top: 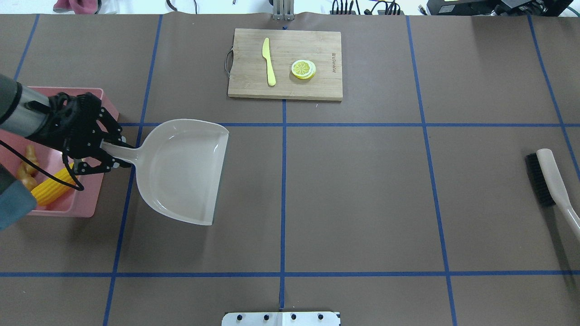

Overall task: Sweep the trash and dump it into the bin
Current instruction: 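Carry the empty dustpan with the left gripper back toward its table spot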

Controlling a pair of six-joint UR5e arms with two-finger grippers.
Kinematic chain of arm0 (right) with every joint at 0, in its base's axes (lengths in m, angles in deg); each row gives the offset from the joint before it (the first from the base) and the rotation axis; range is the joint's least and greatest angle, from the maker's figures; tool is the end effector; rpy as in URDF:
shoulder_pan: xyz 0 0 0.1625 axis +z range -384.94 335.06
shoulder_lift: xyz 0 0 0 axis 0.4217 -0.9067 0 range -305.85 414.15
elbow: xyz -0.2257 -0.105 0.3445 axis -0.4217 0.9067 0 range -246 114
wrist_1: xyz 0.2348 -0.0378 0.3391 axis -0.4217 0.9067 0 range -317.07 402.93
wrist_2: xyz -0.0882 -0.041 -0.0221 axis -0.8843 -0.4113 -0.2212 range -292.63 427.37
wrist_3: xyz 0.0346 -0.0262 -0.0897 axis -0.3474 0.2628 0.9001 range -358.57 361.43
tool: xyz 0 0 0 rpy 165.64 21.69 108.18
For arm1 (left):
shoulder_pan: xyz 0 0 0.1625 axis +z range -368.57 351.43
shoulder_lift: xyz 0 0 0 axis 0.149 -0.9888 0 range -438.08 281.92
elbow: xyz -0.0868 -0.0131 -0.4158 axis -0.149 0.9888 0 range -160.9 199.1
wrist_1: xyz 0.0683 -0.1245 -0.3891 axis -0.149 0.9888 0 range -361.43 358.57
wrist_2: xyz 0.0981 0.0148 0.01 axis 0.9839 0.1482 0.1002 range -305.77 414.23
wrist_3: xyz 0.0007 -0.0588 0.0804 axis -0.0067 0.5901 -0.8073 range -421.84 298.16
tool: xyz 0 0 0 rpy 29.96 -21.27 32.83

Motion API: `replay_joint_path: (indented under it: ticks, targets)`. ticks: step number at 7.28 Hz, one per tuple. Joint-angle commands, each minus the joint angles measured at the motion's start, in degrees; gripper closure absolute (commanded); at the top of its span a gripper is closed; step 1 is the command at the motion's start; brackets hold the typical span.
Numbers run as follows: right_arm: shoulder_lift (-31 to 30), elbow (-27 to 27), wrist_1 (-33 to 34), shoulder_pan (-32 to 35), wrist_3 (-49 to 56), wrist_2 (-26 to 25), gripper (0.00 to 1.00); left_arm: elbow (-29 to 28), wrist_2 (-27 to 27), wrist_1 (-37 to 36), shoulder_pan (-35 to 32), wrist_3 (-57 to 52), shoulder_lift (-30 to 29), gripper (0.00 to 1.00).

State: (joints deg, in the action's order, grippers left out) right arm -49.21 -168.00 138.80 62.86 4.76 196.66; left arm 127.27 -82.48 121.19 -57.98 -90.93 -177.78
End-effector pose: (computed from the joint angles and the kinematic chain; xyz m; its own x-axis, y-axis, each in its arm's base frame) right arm 0.0555 -0.3855 0.6744 0.7729 -0.0077 0.6344 0.0830 0.9926 -0.0891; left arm 0.2966 -0.4397 0.3449 -0.0609 0.9921 0.1097 -0.3329 -0.1239 0.9348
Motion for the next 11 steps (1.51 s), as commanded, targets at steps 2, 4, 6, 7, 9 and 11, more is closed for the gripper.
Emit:
replay_joint_path:
  ticks: [2, 4, 6, 7, 9, 11]
  targets:
    - [0.0, 0.3, 0.0, 0.0, -0.1, 0.2, 0.0, -10.5, 0.8, 11.0, 5.2, 6.4, -6.4, 1.0]
    - [0.0, 0.3, 0.0, 0.0, -0.1, 0.2, 0.0, -15.7, 0.8, 17.3, 6.3, 15.1, -9.4, 1.0]
    - [0.0, 0.3, 0.0, 0.0, -0.1, 0.3, 0.0, -19.8, 6.3, 25.4, 7.5, 26.2, -9.9, 1.0]
    - [0.0, 0.3, 0.0, 0.0, -0.1, 0.3, 0.0, -23.0, 6.5, 28.5, 8.3, 26.1, -11.4, 1.0]
    - [-0.1, 0.2, 0.4, 0.0, -0.1, 0.3, 0.0, -23.3, 6.1, 28.5, 8.4, 25.1, -12.2, 1.0]
    - [-0.1, 0.3, 0.1, 0.0, 0.0, 0.3, 0.0, -24.5, 6.1, 28.5, 8.5, 21.1, -11.8, 1.0]
